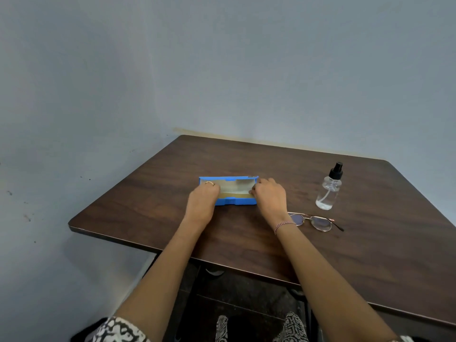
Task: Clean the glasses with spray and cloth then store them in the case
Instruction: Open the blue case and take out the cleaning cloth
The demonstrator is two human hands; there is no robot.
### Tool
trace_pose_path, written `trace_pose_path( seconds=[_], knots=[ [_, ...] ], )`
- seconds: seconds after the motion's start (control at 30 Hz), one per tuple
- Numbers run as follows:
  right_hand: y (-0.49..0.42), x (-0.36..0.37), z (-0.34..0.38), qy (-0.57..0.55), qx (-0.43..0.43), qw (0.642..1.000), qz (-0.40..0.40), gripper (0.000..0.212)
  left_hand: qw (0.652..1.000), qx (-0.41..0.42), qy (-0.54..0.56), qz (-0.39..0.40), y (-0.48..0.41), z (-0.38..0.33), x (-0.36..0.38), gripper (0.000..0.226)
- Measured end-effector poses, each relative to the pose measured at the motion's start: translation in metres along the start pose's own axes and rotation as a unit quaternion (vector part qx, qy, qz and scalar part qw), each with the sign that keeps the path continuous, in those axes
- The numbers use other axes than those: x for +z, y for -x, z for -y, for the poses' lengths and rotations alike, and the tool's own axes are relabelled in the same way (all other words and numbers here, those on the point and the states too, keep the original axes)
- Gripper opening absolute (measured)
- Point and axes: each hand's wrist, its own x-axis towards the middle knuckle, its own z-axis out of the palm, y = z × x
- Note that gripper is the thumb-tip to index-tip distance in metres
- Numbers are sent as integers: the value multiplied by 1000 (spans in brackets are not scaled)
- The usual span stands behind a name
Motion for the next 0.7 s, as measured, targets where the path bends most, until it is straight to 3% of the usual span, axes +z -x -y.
trace_pose_path(
  seconds=[0.13, 0.27, 0.43, 0.7],
  knots=[
    [-6, -12, 7, 48, 18, 995, 81, 18, 990, 9, -97, 98, -13, -5, -6, 26],
    [-12, -21, 14, 76, 21, 991, 107, 29, 985, 6, -100, 137, -23, -7, -6, 25],
    [-18, -23, 18, 63, 34, 988, 135, 23, 986, -4, -96, 139, -31, -5, 0, 29],
    [-17, -19, 14, -10, 88, 989, 114, 24, 986, 18, -78, 144, -35, 3, 5, 29]
  ],
)
